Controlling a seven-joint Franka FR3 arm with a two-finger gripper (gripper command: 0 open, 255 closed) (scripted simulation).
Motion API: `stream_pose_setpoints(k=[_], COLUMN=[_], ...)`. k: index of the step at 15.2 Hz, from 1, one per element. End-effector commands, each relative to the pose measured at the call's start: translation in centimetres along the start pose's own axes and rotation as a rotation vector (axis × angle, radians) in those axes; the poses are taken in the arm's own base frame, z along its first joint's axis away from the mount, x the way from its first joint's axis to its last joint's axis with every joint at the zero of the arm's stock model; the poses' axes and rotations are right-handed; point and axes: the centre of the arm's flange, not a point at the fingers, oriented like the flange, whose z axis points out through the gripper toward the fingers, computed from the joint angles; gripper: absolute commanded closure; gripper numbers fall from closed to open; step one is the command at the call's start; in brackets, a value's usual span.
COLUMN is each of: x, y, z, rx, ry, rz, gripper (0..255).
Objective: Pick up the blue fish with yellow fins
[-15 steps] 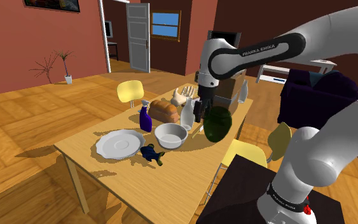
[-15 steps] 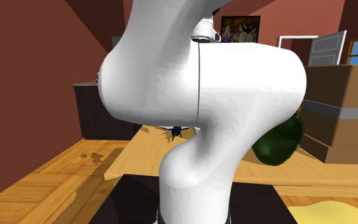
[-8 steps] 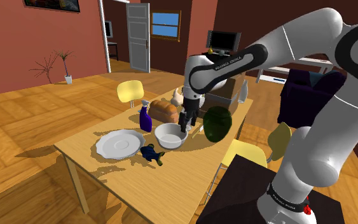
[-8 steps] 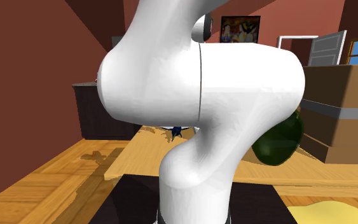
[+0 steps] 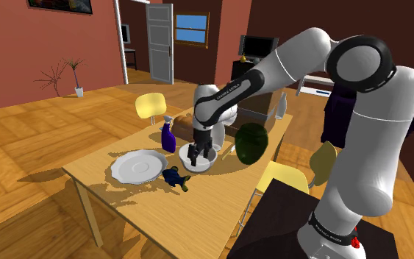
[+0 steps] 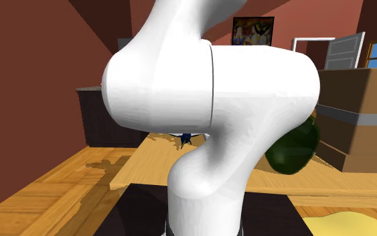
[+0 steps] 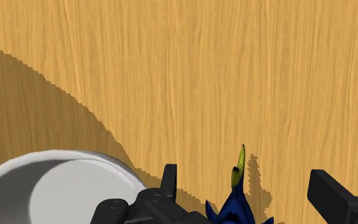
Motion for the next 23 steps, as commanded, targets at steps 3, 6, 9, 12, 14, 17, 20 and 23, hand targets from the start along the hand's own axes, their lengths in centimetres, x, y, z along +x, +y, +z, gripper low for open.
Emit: stream_pose_setpoints(k=[3,6,9,12,14,17,20,23], x=[3.4,6.0,8.6,8.9,9.0,9.1,9.2,9.2], y=[-0.9,-1.7,-2.5,-2.4,-2.3,-2.1,-2.1,-2.1], z=[3.7,6.7,9.6,10.9,12.0,13.8,13.8,13.8], rx=[0.018,0.031,0.044,0.045,0.045,0.045,0.045,0.045], ry=[-0.011,-0.02,-0.029,-0.03,-0.03,-0.03,-0.03,-0.03], rz=[-0.006,-0.01,-0.014,-0.015,-0.015,-0.015,-0.015,-0.015], gripper=[0,0,0,0,0,0,255,255])
